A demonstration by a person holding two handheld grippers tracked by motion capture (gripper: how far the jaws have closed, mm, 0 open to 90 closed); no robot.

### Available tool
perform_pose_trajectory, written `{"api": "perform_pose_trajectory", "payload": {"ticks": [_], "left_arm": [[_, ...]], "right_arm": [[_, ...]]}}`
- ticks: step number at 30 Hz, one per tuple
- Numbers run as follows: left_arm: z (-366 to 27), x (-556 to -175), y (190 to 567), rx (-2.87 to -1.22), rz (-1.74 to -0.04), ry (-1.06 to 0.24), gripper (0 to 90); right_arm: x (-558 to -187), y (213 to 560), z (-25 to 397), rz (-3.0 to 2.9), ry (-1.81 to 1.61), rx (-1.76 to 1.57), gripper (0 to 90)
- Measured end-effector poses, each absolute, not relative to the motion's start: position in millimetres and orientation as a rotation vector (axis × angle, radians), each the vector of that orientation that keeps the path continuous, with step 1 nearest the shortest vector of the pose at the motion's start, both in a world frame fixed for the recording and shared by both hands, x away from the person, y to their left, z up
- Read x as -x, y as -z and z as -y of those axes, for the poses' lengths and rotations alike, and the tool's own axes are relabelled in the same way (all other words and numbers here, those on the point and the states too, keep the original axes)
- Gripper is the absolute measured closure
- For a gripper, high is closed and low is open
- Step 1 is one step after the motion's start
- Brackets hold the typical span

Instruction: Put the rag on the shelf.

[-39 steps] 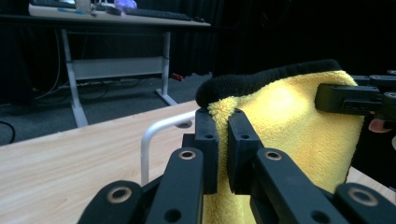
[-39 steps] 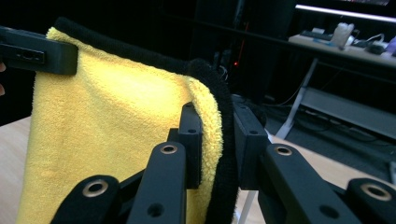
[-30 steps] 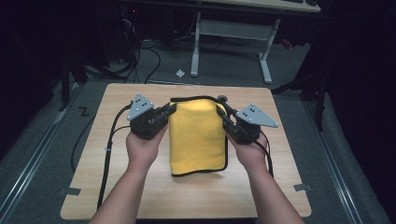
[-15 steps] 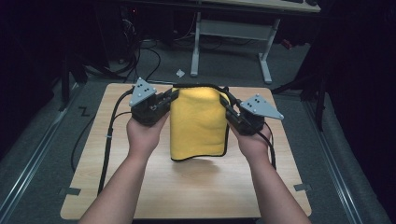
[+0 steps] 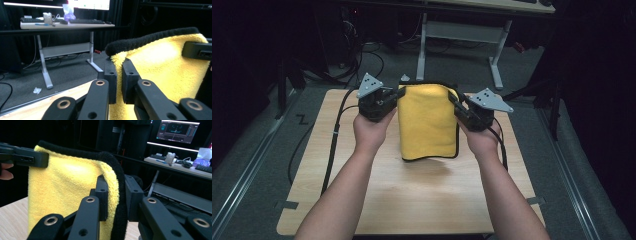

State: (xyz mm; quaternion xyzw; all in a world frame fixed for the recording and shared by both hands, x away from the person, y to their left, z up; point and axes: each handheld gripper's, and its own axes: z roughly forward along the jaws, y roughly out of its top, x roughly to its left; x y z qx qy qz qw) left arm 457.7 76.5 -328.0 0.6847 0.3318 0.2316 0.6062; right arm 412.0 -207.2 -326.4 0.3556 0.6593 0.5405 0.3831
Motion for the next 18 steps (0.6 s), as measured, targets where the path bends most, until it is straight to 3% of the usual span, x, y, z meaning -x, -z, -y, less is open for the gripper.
{"api": "perform_pose_trajectory", "payload": {"ticks": [13,18], "left_arm": [[-63.1,-495.7,321.2,-1.662,-0.747,-0.612,84.2],[-64.1,-516.0,333.3,-1.679,-0.788,-0.583,83.9]], "right_arm": [[-455.2,329.3,218.5,-1.712,-1.361,-0.927,76.7],[-475.1,334.8,218.1,-1.751,-1.321,-0.921,76.4]]}}
